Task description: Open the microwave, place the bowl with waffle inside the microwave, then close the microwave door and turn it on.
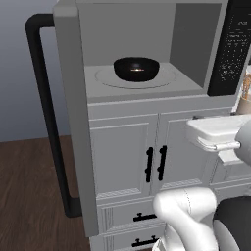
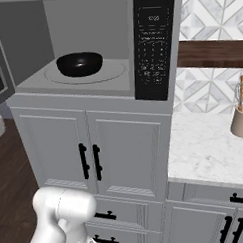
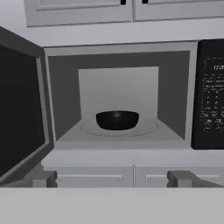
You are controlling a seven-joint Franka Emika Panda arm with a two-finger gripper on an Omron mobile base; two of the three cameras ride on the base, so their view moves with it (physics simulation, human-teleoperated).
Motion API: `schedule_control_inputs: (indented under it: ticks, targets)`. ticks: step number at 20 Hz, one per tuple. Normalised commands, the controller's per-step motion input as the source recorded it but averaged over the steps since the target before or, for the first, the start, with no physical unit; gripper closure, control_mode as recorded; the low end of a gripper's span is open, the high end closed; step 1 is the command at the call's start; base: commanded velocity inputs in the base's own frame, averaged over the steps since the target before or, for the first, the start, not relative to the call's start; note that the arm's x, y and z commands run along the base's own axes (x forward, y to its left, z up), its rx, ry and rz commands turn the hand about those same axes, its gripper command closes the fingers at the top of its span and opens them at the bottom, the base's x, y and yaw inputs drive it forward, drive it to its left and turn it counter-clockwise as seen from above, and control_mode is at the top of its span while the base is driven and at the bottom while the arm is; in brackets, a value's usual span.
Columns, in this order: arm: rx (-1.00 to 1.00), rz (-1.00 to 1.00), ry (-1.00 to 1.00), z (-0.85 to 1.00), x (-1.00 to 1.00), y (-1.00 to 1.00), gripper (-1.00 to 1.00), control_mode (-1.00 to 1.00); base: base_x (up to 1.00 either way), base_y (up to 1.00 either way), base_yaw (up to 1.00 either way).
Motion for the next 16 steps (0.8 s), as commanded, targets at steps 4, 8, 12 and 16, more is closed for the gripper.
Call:
schedule_control_inputs:
  ticks: [4,8,12,16]
  targets:
    - [0.0,0.14,-0.2,0.0,-0.66,0.67,-1.0,-1.0,0.0,0.0,0.0]
    - [0.0,0.09,-0.18,-0.01,-0.34,0.87,-1.0,-1.0,0.0,0.0,0.0]
    - [0.0,0.01,-0.14,-0.03,-0.21,0.57,-1.0,-1.0,0.0,0.0,0.0]
    - [0.0,0.0,-0.15,0.0,-0.4,0.56,-1.0,-1.0,0.0,0.0,0.0]
